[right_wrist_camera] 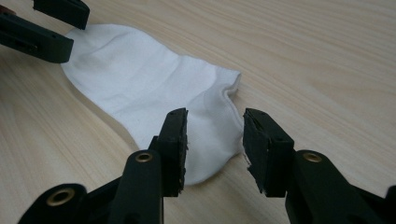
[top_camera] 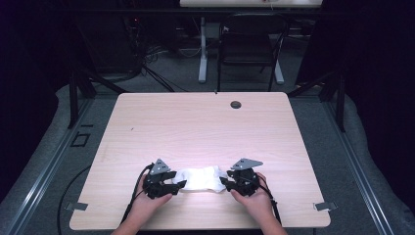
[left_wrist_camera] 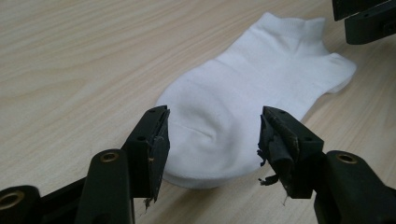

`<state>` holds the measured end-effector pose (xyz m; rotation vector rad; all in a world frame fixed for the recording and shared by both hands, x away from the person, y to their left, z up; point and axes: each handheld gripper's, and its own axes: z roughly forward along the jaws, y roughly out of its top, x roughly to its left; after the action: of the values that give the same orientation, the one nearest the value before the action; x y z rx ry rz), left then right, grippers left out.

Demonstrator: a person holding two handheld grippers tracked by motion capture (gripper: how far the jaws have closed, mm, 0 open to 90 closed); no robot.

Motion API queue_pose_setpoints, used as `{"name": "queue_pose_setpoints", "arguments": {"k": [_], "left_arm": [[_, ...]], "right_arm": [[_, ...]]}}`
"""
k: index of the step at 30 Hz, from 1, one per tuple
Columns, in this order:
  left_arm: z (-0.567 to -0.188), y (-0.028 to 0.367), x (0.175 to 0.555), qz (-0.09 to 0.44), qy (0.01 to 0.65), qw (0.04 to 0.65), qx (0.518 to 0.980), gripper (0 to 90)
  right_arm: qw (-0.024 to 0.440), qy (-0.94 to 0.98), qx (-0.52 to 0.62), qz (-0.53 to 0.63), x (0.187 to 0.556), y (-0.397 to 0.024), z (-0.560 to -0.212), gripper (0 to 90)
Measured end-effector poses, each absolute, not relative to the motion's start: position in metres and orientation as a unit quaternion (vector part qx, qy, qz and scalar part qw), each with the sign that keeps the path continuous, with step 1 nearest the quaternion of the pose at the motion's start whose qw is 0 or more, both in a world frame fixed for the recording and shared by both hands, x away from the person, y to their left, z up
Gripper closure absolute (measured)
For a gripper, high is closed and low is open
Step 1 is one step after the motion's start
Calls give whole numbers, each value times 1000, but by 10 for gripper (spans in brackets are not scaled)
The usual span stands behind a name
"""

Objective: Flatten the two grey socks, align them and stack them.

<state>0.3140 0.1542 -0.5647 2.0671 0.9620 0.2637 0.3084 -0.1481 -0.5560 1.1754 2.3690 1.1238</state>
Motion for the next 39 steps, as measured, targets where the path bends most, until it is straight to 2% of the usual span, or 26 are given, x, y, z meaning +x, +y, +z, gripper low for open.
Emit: {"name": "queue_pose_setpoints", "arguments": {"k": [12, 20, 29, 39], "left_arm": [[-541, 168, 303, 113, 387, 426, 810, 429], [-535, 172, 290, 103, 384, 429, 811, 420], [-538, 177, 276, 101, 372, 427, 818, 423], [-558, 181, 279, 115, 376, 416, 820, 424]], "right_arm": [[139, 819, 382, 404, 290, -152, -534, 524], [140, 822, 382, 399, 273, -159, -534, 517], [128, 820, 391, 397, 258, -161, -538, 512], [148, 821, 389, 390, 258, -161, -551, 507]]}}
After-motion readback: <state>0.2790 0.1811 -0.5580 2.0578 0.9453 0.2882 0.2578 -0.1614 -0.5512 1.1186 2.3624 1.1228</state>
